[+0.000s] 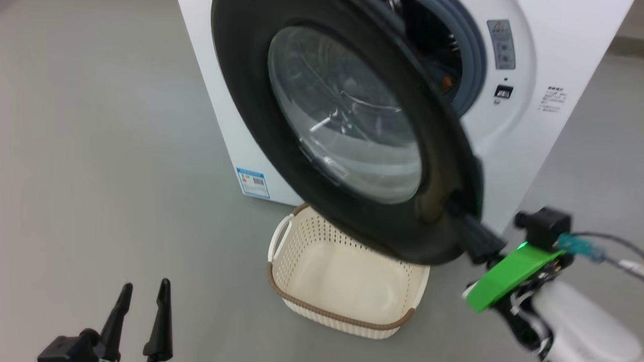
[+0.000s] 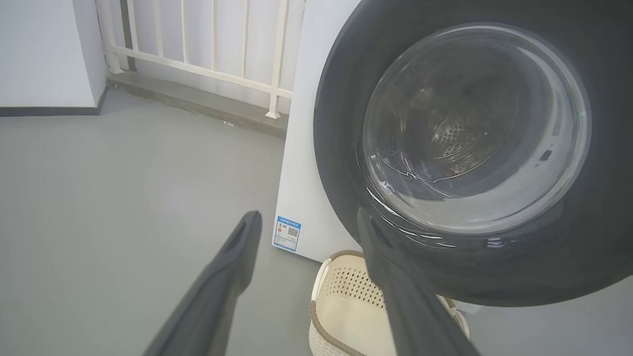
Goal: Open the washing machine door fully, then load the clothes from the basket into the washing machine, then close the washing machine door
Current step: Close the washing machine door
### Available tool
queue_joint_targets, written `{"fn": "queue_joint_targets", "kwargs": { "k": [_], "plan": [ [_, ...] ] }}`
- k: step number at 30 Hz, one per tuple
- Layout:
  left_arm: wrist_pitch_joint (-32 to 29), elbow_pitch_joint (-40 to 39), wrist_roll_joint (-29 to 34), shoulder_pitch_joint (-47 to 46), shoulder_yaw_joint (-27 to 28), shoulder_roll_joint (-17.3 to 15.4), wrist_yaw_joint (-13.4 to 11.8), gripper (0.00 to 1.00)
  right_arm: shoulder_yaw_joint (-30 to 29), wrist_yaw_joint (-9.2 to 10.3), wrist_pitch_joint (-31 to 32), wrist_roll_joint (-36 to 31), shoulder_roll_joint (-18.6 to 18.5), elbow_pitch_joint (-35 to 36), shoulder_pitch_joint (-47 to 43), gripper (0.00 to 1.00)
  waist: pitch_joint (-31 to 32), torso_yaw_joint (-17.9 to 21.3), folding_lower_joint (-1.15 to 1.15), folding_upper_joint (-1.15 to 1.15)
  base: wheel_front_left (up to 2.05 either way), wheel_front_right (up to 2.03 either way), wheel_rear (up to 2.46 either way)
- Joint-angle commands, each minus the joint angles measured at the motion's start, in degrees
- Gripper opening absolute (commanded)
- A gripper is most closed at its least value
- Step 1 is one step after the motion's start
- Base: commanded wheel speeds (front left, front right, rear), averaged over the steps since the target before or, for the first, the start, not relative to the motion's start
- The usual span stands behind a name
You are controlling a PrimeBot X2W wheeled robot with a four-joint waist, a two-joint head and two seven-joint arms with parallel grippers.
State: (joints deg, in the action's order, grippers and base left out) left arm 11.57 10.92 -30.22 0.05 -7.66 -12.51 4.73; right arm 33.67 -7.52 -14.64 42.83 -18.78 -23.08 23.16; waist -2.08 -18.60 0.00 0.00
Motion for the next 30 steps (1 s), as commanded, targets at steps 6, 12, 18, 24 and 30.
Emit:
{"fn": "queue_joint_targets", "kwargs": {
  "k": [6, 12, 18, 24, 30],
  "plan": [
    [0.81, -2.38, -0.29, -4.61, 1.32, -0.41, -0.31, 1.00, -5.98, 0.03, -0.36, -1.68, -3.01, 0.65, 5.52, 0.00, -7.77, -1.11, 0.00, 0.00, 0.00, 0.00, 0.00],
    [1.53, -2.51, -0.02, -7.17, 0.86, 0.08, -0.09, 1.00, -7.16, 0.03, -0.36, -1.69, -5.06, -1.49, 11.56, 0.00, -12.42, -1.86, 0.00, 0.00, 0.00, 0.00, 0.00],
    [1.99, -2.11, 0.15, -9.18, 0.15, 0.83, 0.08, 1.00, -8.09, 0.03, -0.36, -0.80, -6.70, -4.75, 17.36, 0.00, -16.19, -2.69, 0.00, 0.00, 0.00, 0.00, 0.00],
    [2.59, -1.74, 0.25, -10.63, 0.08, 1.62, 0.23, 1.00, -7.36, 0.03, -0.36, 0.14, -8.83, -6.69, 24.43, 0.00, -19.59, -3.21, 0.00, 0.00, 0.00, 0.00, 0.00],
    [3.02, -0.92, 0.56, -11.48, 0.05, 2.42, 0.45, 1.00, -7.69, 0.03, -0.36, 0.54, -10.05, -11.15, 30.43, 0.00, -20.40, -3.60, 0.00, 0.00, 0.00, 0.00, 0.00]
  ]
}}
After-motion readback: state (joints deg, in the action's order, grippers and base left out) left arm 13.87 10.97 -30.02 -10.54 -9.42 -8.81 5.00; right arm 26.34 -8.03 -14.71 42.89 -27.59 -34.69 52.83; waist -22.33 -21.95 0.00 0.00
